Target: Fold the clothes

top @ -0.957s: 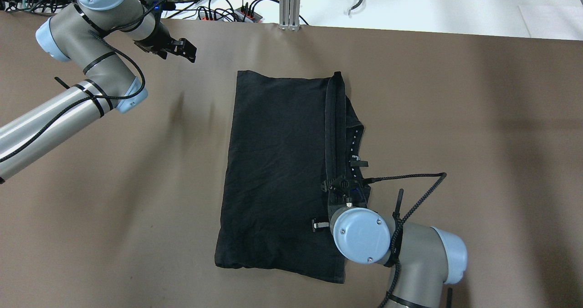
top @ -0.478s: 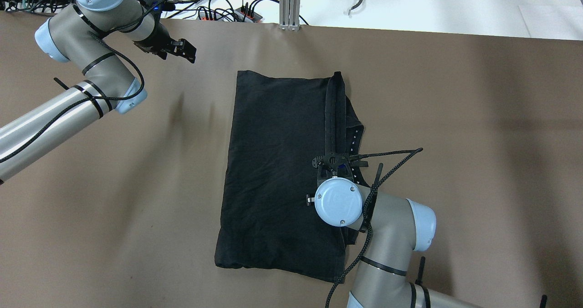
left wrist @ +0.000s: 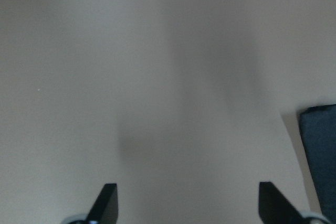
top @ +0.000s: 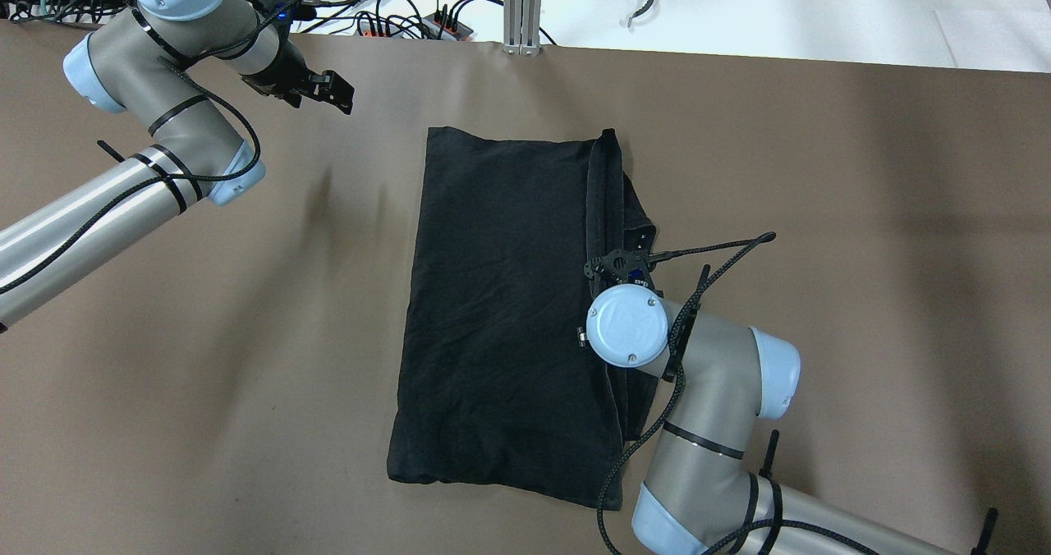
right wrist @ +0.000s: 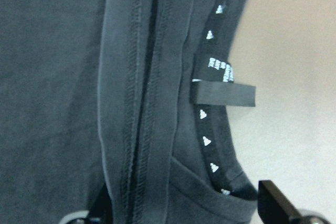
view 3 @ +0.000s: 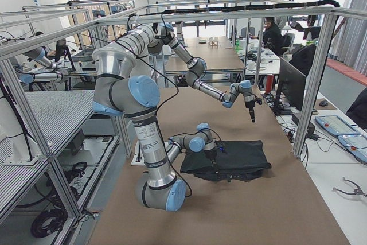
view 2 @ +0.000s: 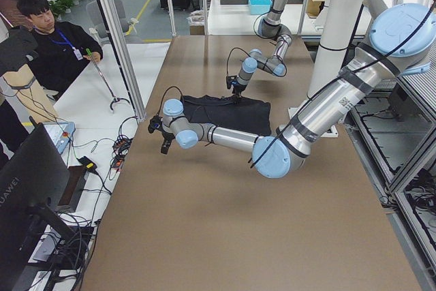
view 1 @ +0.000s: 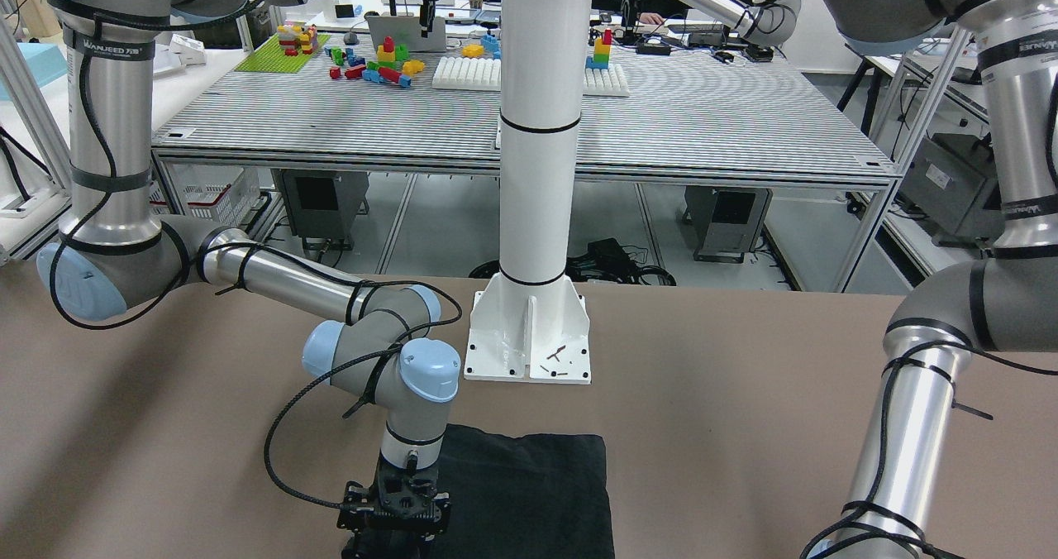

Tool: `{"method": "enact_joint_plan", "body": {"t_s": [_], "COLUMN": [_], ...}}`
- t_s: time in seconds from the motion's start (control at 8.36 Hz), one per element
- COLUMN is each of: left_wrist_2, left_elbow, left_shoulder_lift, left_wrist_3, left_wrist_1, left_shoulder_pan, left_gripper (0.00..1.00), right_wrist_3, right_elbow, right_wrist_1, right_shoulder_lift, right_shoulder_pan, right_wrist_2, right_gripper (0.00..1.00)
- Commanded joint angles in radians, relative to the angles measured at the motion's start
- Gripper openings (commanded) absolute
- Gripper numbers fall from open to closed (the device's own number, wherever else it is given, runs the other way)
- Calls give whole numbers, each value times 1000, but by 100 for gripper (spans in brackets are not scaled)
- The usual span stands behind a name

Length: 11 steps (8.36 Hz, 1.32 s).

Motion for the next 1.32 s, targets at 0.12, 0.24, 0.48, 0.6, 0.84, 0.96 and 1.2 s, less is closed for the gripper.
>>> {"method": "enact_joint_plan", "body": {"t_s": [0.12, 0.24, 0.48, 0.6, 0.84, 0.96, 1.2], "left_wrist_2": [0, 0, 0, 0, 0, 0, 0], "left_elbow": [1, 1, 1, 3, 1, 1, 1], "left_shoulder_lift": [0, -2, -3, -3, -3, -2, -2], "left_wrist_3": [0, 0, 0, 0, 0, 0, 0], "left_wrist_1": [0, 1, 2, 2, 2, 2, 2], "left_shoulder_pan": [0, 0, 9, 11, 12, 12, 12], "left_gripper": [94, 94, 94, 94, 94, 94, 94], "right_wrist_3": [-87, -88, -87, -84, -65, -59, -59], "right_elbow": [32, 53, 53, 46, -95, -203, -380], "right_wrist_1": [3, 2, -11, -6, 0, 20, 199], "right_shoulder_lift": [-103, -98, -20, 8, 130, 199, 228], "right_shoulder_pan": [67, 79, 122, 136, 148, 164, 191], "right_wrist_2": [90, 94, 105, 105, 105, 105, 102], "right_gripper": [94, 94, 94, 94, 94, 94, 94]}}
